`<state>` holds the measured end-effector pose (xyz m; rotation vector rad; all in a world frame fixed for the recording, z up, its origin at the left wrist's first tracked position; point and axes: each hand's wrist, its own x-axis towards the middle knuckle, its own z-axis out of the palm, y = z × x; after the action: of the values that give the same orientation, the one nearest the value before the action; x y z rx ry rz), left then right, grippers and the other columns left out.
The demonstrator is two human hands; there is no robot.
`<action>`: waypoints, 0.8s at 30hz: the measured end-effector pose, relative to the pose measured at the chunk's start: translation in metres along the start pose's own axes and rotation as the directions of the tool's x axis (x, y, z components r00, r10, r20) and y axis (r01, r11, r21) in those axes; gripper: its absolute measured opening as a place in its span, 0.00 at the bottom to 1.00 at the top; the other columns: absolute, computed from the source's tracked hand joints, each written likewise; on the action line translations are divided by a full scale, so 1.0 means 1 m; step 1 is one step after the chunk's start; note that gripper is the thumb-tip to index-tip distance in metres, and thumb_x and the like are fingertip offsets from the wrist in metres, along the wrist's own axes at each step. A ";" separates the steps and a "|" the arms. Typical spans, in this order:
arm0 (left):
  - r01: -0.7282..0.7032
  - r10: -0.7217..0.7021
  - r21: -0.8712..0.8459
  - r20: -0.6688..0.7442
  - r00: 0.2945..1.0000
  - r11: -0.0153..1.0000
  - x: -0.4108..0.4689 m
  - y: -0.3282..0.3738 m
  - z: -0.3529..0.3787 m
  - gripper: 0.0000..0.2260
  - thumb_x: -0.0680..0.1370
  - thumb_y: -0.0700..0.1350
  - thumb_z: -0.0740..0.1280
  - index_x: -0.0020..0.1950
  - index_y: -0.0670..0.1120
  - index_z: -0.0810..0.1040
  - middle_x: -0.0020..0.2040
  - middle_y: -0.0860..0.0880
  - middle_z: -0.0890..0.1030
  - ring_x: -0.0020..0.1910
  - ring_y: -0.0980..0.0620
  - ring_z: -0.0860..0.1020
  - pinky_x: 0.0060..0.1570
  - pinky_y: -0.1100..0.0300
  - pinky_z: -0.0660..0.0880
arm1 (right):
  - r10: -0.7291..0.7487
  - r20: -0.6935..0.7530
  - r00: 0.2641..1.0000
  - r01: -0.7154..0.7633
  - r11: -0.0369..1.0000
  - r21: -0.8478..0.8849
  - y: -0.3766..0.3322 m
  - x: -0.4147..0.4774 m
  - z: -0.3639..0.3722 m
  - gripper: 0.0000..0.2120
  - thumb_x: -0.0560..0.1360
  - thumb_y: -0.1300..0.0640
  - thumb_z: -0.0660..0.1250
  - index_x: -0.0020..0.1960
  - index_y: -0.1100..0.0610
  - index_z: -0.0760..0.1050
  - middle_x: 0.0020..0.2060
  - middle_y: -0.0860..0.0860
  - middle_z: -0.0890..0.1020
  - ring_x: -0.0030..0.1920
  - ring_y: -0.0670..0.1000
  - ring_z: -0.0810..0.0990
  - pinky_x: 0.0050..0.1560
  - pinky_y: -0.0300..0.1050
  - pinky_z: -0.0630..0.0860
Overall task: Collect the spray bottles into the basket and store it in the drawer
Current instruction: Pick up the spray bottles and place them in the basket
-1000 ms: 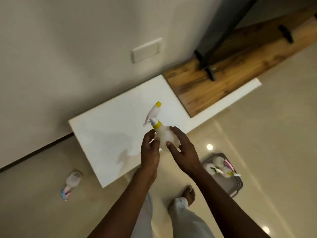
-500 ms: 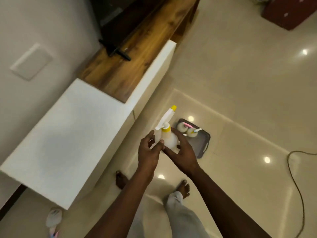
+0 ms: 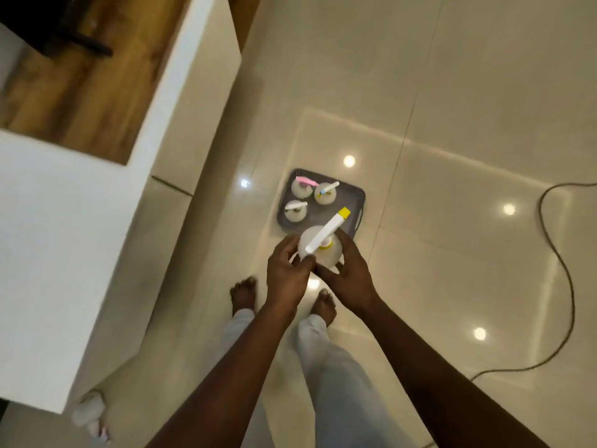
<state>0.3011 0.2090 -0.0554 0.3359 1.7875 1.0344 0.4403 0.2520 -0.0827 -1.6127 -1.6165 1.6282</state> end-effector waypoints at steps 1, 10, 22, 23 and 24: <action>0.018 -0.018 0.006 -0.005 1.000 1.000 0.014 -0.013 0.010 0.20 0.76 0.38 0.74 0.68 0.50 0.81 0.55 0.62 0.83 0.58 0.60 0.82 0.51 0.75 0.76 | 0.011 0.002 1.000 -0.011 1.000 -0.008 0.019 0.012 -0.001 0.43 0.70 0.43 0.80 0.79 0.46 0.66 0.74 0.43 0.75 0.75 0.47 0.74 0.71 0.61 0.76; 0.178 -0.178 -0.011 -0.050 0.983 0.984 0.162 -0.132 0.080 0.15 0.78 0.39 0.74 0.64 0.42 0.84 0.59 0.44 0.86 0.59 0.46 0.85 0.61 0.44 0.82 | 0.039 0.051 0.998 -0.032 0.991 -0.134 0.168 0.135 -0.001 0.42 0.68 0.47 0.82 0.76 0.40 0.65 0.67 0.28 0.75 0.68 0.36 0.75 0.69 0.48 0.78; 0.274 -0.282 -0.087 -0.087 0.956 0.958 0.312 -0.241 0.135 0.15 0.79 0.40 0.73 0.66 0.40 0.82 0.60 0.41 0.85 0.60 0.42 0.84 0.64 0.43 0.81 | 0.019 0.113 0.993 0.007 0.976 -0.217 0.296 0.279 0.030 0.44 0.66 0.49 0.82 0.77 0.52 0.68 0.69 0.47 0.78 0.69 0.52 0.77 0.68 0.59 0.79; 0.274 -0.280 -0.073 -0.096 0.955 0.959 0.317 -0.248 0.138 0.15 0.79 0.40 0.73 0.65 0.39 0.83 0.59 0.41 0.86 0.60 0.42 0.84 0.64 0.44 0.81 | 0.029 0.109 0.994 -0.002 0.971 -0.240 0.303 0.283 0.032 0.43 0.67 0.50 0.83 0.77 0.52 0.68 0.69 0.47 0.79 0.68 0.52 0.78 0.67 0.58 0.79; 0.273 -0.278 -0.064 -0.103 0.955 0.960 0.322 -0.254 0.142 0.15 0.79 0.40 0.72 0.65 0.39 0.82 0.60 0.41 0.86 0.59 0.43 0.84 0.64 0.44 0.81 | 0.031 0.102 0.994 -0.003 0.964 -0.265 0.312 0.288 0.034 0.43 0.67 0.50 0.83 0.77 0.53 0.68 0.68 0.48 0.80 0.68 0.53 0.78 0.67 0.57 0.79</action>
<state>0.3317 0.3319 -0.4700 -0.0045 1.8425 0.9098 0.4657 0.3841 -0.4864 -1.6939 -1.9510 1.5840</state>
